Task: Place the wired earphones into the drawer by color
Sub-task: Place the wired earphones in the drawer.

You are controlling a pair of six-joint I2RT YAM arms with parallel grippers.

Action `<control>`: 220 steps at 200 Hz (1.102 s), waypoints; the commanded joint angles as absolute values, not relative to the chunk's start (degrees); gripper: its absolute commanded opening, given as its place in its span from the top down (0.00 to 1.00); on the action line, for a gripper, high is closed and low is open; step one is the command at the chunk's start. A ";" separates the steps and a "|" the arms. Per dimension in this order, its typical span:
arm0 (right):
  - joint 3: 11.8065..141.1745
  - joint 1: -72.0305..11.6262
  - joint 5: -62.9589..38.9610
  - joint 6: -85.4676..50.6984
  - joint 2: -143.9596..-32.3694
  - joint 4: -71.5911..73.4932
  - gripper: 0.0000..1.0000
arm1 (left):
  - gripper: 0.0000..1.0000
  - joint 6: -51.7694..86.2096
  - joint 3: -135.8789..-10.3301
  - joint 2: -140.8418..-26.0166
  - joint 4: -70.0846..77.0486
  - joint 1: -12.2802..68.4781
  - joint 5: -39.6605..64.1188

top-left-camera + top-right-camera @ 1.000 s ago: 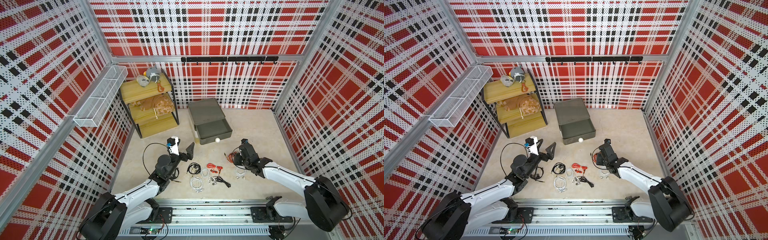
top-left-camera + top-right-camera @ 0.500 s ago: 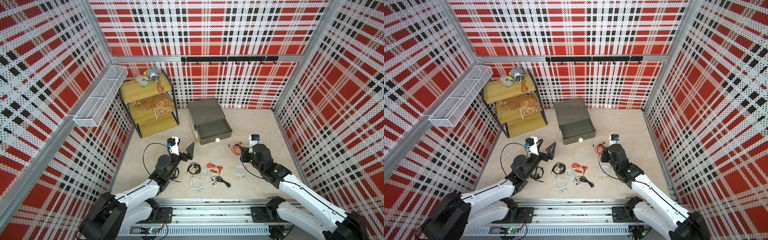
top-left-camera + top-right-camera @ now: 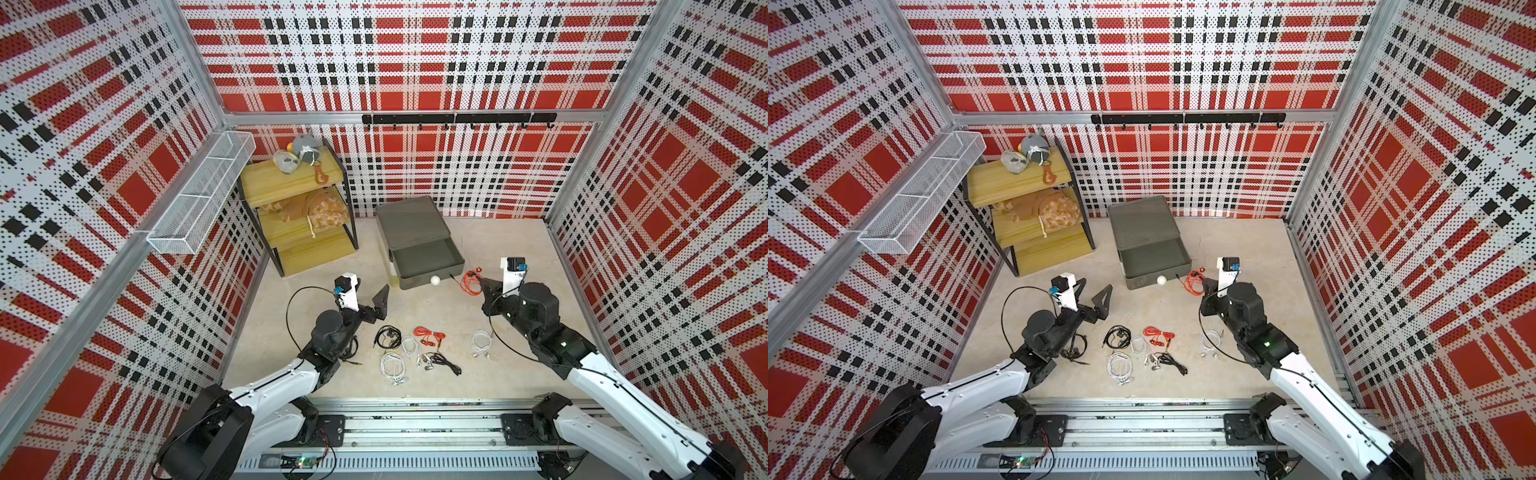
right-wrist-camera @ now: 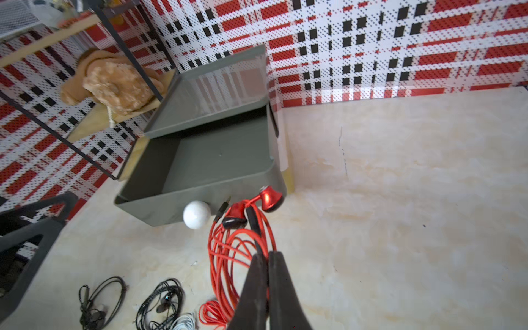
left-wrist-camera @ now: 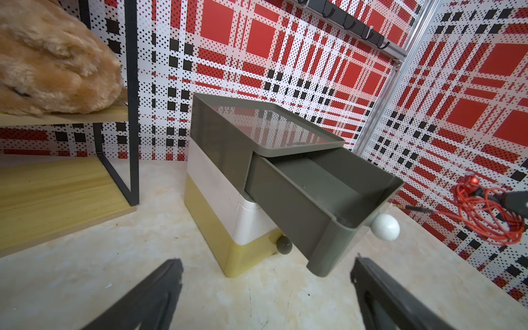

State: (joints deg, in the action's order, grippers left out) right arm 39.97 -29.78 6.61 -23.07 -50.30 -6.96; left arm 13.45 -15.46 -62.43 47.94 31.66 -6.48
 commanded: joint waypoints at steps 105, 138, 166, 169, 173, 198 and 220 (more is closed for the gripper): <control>60.55 -37.39 3.57 -18.45 -73.77 -2.08 1.00 | 0.01 12.46 -15.03 -61.26 48.08 32.32 -6.79; 62.37 -37.96 3.51 -18.97 -75.34 -1.41 1.00 | 0.01 12.47 -15.03 -61.02 48.08 32.32 -6.75; 63.06 -37.97 3.91 -19.34 -75.74 -1.23 1.00 | 0.01 12.54 -15.03 -60.91 48.07 32.35 -6.76; 63.17 -37.99 3.95 -19.34 -75.84 -1.33 1.00 | 0.01 12.54 -15.03 -60.91 48.05 32.35 -6.74; 63.27 -37.97 4.00 -19.34 -75.98 -1.39 1.00 | 0.01 12.57 -15.03 -60.91 48.06 32.37 -6.66; 64.41 -37.97 4.62 -19.52 -77.54 -2.50 1.00 | 0.01 12.57 -14.99 -60.93 48.00 32.35 -6.67; 65.62 -37.97 6.10 -20.35 -79.30 -3.71 1.00 | 0.01 12.57 -15.03 -60.88 48.00 32.35 -6.60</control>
